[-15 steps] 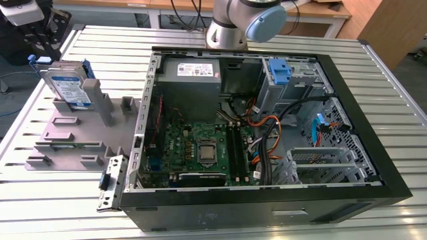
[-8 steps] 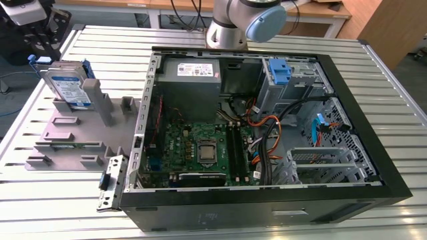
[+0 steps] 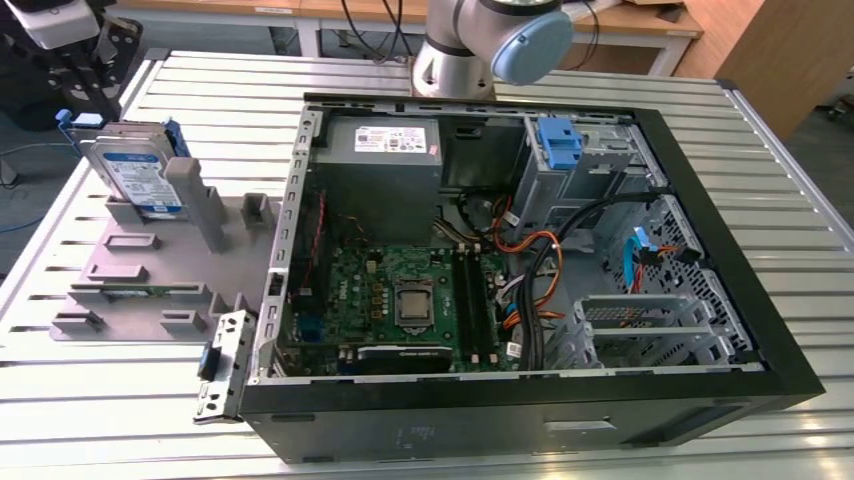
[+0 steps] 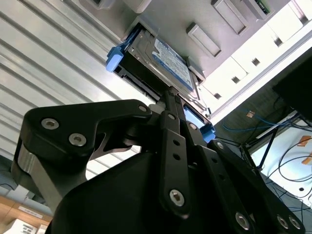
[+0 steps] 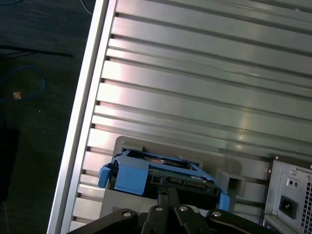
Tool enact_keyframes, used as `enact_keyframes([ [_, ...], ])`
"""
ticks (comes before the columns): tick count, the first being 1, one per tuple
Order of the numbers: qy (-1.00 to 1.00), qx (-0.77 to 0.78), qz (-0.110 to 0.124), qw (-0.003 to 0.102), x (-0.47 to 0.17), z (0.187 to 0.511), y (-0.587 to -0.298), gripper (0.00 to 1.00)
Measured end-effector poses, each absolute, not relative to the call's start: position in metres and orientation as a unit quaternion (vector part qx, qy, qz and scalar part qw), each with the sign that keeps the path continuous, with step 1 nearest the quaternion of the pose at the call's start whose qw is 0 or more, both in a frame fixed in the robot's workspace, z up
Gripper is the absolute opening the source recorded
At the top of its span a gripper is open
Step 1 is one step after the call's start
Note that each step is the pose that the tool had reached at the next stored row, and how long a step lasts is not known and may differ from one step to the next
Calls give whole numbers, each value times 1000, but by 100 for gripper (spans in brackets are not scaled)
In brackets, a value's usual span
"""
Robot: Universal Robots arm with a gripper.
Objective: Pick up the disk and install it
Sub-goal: 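Pick up the disk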
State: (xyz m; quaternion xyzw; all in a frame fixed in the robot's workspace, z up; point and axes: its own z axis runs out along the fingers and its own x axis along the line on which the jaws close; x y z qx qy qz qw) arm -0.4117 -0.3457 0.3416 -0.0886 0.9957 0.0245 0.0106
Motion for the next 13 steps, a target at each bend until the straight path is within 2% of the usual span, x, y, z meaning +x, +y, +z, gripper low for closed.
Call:
enact_keyframes([
  [13,995,-101,25,10,-412,342,-346,11],
])
